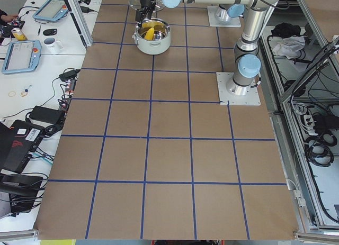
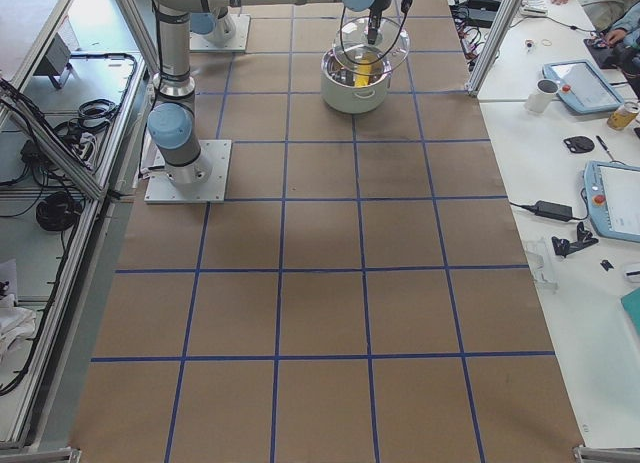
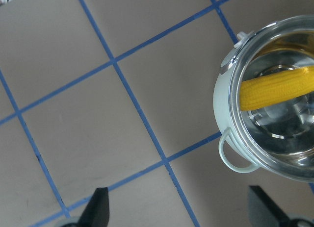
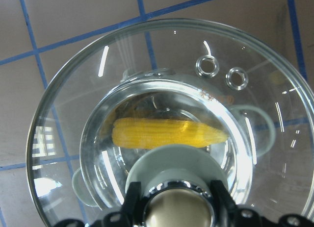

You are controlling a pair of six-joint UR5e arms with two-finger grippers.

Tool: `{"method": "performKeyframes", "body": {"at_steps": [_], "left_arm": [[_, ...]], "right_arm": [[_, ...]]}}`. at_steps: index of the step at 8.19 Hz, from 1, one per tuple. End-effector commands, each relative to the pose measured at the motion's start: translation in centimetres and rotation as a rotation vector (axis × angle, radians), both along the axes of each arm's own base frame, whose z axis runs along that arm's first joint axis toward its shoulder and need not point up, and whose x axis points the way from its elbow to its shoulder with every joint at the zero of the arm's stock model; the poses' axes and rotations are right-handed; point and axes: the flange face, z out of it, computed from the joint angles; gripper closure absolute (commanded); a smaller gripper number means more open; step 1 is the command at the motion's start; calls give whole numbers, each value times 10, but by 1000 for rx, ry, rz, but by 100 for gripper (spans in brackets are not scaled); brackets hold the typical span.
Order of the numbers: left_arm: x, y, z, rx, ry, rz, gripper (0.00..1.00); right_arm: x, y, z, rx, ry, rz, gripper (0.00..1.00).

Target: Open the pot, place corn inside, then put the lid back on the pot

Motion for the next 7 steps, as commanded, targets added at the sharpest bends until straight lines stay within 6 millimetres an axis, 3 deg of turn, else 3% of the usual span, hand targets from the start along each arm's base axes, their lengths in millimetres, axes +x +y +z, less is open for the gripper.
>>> {"method": "performKeyframes", "body": {"at_steps": [1,3,4,7], "left_arm": [[61,11,1,53,18,255,0],[68,24,-16,105,26,353,0],[67,25,-21,109,32,362,0],[67,26,-22,112,29,352,0]], "right_arm": [[53,0,-30,29,-55,-30,76],[55,-5,-52,55,-50,-26,76],[57,-7,-74,108,-50,-18,76],[57,-4,-83,129,-46,-11,76]]}}
